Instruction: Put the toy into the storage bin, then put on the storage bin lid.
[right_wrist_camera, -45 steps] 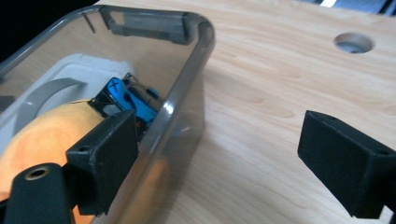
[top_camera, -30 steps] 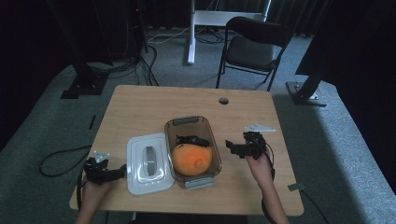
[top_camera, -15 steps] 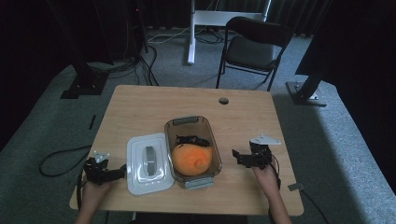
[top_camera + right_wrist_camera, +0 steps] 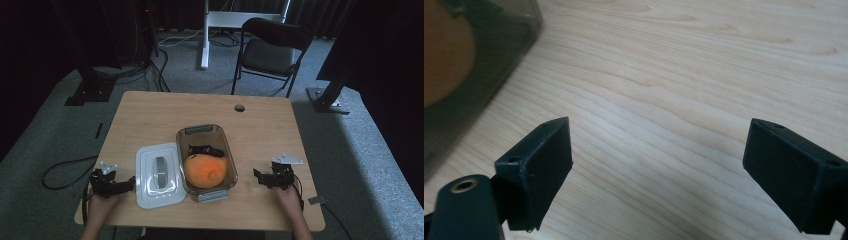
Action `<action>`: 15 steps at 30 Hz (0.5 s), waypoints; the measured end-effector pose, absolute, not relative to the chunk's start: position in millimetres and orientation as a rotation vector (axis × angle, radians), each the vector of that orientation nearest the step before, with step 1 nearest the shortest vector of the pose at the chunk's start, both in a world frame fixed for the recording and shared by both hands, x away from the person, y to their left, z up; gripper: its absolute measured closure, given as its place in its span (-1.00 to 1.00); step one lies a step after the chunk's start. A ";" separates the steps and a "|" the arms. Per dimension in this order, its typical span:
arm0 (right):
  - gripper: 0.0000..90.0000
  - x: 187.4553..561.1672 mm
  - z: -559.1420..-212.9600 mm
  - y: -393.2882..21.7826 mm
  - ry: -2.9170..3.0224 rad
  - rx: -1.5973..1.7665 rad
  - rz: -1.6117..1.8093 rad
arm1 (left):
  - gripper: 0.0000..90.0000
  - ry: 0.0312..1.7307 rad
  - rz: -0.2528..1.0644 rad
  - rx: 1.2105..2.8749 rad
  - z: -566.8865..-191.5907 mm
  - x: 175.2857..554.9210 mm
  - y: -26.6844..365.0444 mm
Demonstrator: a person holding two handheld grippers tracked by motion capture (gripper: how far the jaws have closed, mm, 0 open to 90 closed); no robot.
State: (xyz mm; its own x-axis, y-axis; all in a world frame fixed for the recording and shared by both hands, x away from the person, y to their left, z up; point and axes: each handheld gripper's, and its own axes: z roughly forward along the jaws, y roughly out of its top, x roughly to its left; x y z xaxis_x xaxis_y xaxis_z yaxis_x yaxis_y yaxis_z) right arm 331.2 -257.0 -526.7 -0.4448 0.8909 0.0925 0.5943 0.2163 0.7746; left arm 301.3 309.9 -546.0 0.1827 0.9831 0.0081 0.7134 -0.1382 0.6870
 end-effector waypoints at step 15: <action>-0.74 331.9 -536.4 -257.3 2.130 1.395 1.060 | -0.95 1.650 0.614 1.930 -541.2 299.3 311.6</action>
State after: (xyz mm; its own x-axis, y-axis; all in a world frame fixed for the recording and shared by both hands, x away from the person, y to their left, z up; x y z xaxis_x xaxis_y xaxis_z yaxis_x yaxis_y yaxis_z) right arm 331.9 -257.3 -536.4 -0.4345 0.8966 0.0858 0.6090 0.2223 0.7614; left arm 299.3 311.6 -541.2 0.1540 0.9881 0.0047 0.7506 -0.1200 0.6498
